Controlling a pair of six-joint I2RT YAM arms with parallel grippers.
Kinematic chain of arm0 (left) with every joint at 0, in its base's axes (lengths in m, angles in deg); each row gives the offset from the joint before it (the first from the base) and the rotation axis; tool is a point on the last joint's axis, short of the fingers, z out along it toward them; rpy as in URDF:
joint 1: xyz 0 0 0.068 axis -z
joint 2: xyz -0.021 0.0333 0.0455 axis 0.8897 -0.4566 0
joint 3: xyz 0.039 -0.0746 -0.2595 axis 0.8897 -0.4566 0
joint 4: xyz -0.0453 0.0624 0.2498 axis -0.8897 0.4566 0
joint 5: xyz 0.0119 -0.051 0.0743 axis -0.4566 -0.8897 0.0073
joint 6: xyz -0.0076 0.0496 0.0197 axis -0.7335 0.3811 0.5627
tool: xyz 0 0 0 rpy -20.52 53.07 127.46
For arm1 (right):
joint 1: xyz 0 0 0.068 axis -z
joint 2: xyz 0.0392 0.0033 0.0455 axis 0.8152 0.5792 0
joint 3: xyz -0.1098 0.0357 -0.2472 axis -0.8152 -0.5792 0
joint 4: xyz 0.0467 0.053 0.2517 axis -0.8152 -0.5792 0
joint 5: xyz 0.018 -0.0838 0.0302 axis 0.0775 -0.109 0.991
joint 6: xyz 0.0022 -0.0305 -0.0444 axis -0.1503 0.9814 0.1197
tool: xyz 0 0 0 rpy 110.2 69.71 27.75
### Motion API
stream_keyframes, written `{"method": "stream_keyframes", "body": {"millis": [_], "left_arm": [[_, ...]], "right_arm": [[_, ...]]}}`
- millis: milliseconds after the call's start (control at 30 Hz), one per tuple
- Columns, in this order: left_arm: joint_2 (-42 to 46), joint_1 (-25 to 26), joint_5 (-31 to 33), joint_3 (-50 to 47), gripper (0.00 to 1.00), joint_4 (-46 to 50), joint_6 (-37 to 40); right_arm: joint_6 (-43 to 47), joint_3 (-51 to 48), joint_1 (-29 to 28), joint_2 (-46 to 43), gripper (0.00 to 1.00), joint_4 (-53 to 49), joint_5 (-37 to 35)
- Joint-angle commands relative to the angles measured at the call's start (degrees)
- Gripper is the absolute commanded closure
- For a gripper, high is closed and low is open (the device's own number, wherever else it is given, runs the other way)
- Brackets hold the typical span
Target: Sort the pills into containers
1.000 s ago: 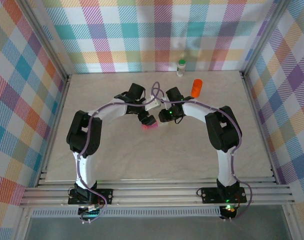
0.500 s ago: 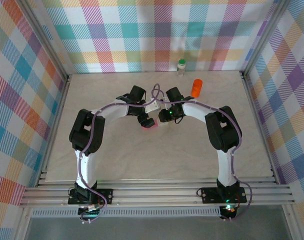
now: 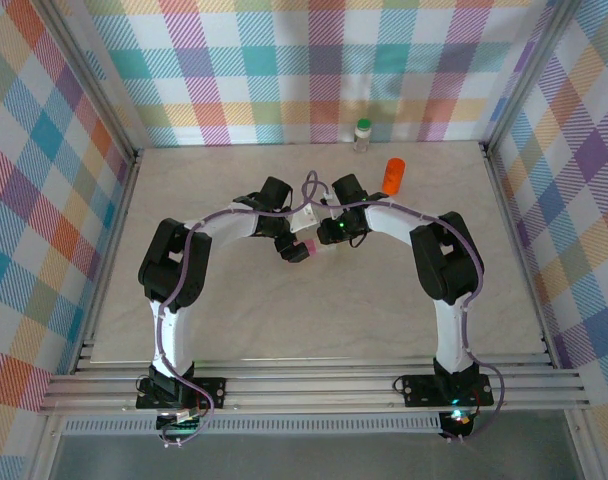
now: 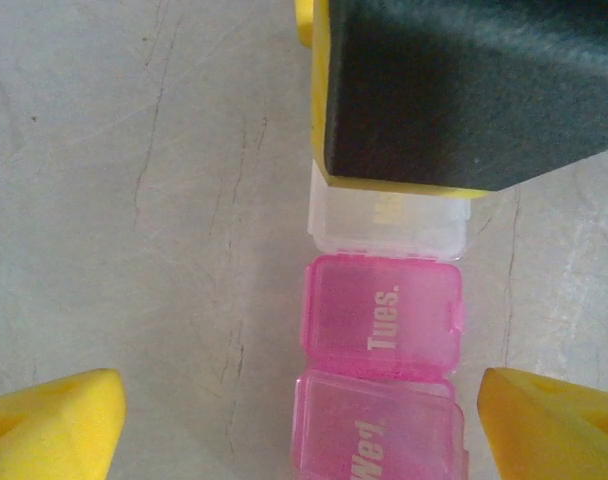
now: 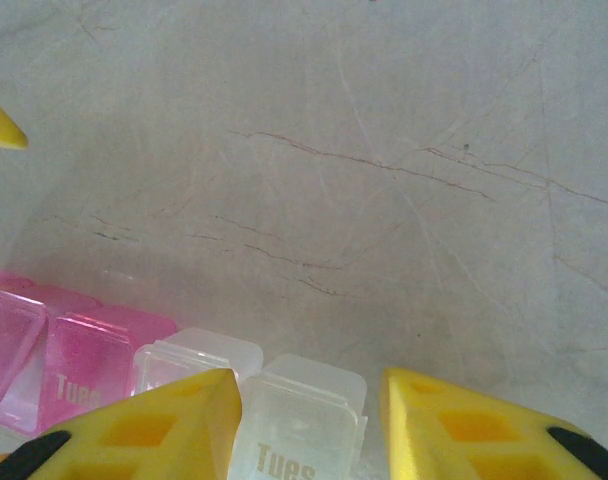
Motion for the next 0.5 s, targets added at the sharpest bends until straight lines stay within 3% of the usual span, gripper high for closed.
{"method": "stream_keyframes", "body": {"millis": [0, 233, 467], "left_arm": [[2.7, 1.3, -2.8, 1.0, 0.1, 3.2, 1.7], [5.0, 1.6, -3.7, -1.6, 0.09, 2.2, 2.3], [3.2, 1.8, 0.6, -0.7, 0.09, 3.7, 3.9]], "right_arm": [[1.5, -3.3, -0.4, 6.5, 0.58, -9.7, -5.4], [1.6, -3.3, -0.4, 6.6, 0.58, -9.7, -5.3], [1.6, -3.4, -0.4, 6.5, 0.58, -9.5, -5.2]]}}
